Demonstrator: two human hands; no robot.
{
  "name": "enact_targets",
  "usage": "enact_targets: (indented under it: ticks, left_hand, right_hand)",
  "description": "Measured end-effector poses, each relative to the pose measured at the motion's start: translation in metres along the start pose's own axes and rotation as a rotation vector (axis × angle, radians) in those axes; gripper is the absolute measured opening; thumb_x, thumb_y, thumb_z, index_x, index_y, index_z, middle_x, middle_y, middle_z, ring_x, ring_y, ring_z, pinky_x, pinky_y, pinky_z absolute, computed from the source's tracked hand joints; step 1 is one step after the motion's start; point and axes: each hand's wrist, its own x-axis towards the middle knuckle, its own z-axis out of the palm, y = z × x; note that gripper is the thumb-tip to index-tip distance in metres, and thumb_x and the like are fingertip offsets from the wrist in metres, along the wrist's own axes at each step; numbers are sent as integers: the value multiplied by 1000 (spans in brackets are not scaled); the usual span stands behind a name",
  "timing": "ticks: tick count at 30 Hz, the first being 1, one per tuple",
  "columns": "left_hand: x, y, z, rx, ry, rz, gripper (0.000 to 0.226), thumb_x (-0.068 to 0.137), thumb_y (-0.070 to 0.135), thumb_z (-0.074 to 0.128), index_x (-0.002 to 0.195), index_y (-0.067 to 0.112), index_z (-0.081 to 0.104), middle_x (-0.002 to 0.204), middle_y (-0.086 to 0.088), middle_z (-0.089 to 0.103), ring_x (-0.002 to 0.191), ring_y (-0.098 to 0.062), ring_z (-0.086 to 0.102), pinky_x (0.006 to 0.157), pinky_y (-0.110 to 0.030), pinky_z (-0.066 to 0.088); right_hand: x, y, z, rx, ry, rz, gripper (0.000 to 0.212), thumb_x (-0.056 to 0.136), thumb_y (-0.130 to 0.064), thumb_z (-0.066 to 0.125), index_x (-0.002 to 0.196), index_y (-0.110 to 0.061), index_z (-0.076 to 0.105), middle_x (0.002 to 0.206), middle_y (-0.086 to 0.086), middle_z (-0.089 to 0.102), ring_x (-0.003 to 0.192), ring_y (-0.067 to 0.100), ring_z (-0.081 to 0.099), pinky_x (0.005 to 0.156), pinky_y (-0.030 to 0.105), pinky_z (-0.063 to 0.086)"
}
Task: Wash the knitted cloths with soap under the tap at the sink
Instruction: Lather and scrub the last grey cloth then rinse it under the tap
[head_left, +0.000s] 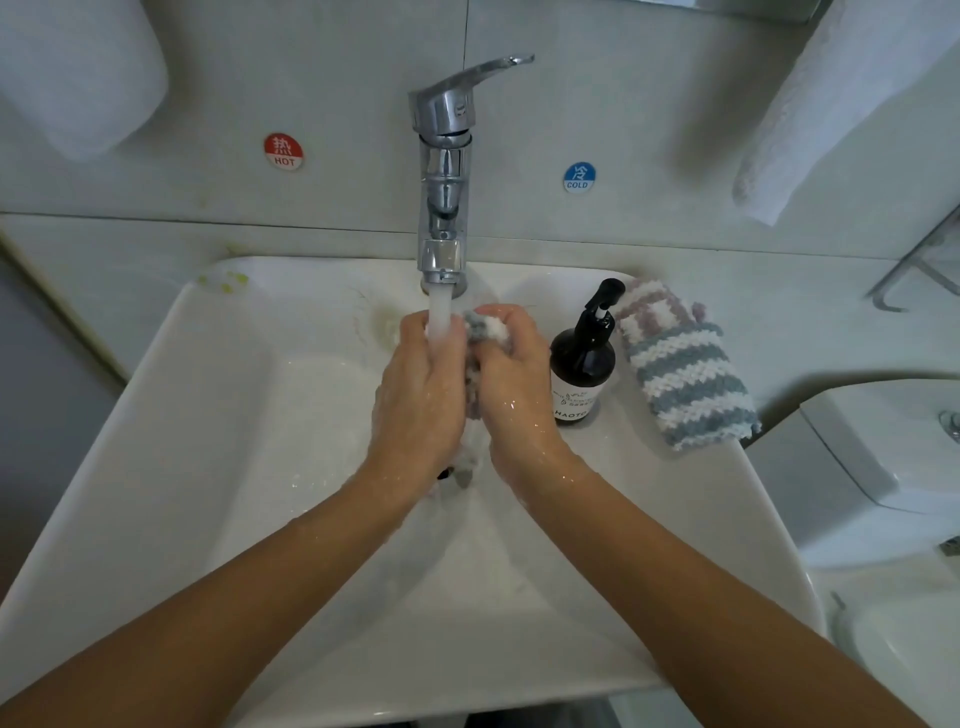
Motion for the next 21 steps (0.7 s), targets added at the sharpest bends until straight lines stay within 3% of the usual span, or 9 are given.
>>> enact_targets:
  ticks: [3, 5, 7, 10, 12, 15, 19, 21]
  left_hand:
    - [6, -4, 2, -26, -11, -104, 48, 95, 66, 23, 108, 31, 53, 87, 8, 69, 78, -5, 68, 61, -31, 56]
    - [10, -4, 1, -74, -31, -145, 46, 94, 66, 30, 102, 30, 58, 83, 6, 70, 70, -2, 68, 52, -26, 53]
    - [12, -6, 5, -176, -30, -205, 43, 90, 67, 42, 102, 30, 60, 87, 5, 70, 75, -4, 69, 62, -34, 58]
    - [4, 1, 3, -197, 135, -195, 16, 96, 44, 49, 100, 30, 56, 82, 7, 68, 72, -5, 66, 56, -23, 50]
    - [-3, 7, 0, -246, 170, -189, 8, 96, 32, 50, 103, 30, 54, 84, 8, 67, 74, -4, 65, 56, -19, 48]
    - [-1, 7, -3, -236, 243, -167, 18, 93, 20, 53, 104, 33, 50, 87, 11, 64, 78, -5, 64, 59, -20, 51]
    - [3, 9, -11, -257, 238, -119, 31, 87, 7, 59, 107, 29, 50, 92, 9, 63, 82, -10, 66, 66, -27, 57]
    - [2, 9, -12, -272, 208, -112, 39, 85, 1, 58, 114, 26, 51, 97, 6, 63, 87, -12, 66, 69, -29, 57]
  right_hand:
    - [-5, -3, 1, 29, -65, -15, 25, 91, 4, 44, 84, -15, 59, 63, 0, 54, 46, 1, 49, 40, 17, 38]
    - [-7, -3, 4, 58, -77, 7, 17, 87, -2, 47, 82, -11, 60, 60, -1, 52, 48, 3, 49, 42, 16, 38]
    - [-7, -1, 8, 53, -33, 9, 18, 91, -20, 52, 77, -12, 62, 70, 0, 58, 64, 11, 56, 54, 24, 48]
    - [-6, 6, 14, -46, 25, -73, 20, 98, -28, 49, 83, -22, 62, 92, 7, 66, 88, 23, 65, 83, 45, 55]
    - [-8, 6, 14, -64, -14, -58, 5, 98, -28, 50, 99, -32, 53, 101, 4, 65, 91, 19, 67, 86, 42, 56]
    - [-6, 11, 10, -68, -83, 26, 24, 93, -35, 54, 115, -36, 46, 108, -3, 64, 96, 13, 66, 89, 42, 55]
    - [-8, 9, 13, -198, -135, -20, 38, 81, -60, 56, 112, -40, 51, 101, -9, 68, 95, 11, 67, 84, 45, 57]
    - [-6, 8, 11, -197, -139, -7, 33, 85, -55, 59, 111, -35, 53, 98, -6, 68, 90, 10, 68, 79, 39, 58]
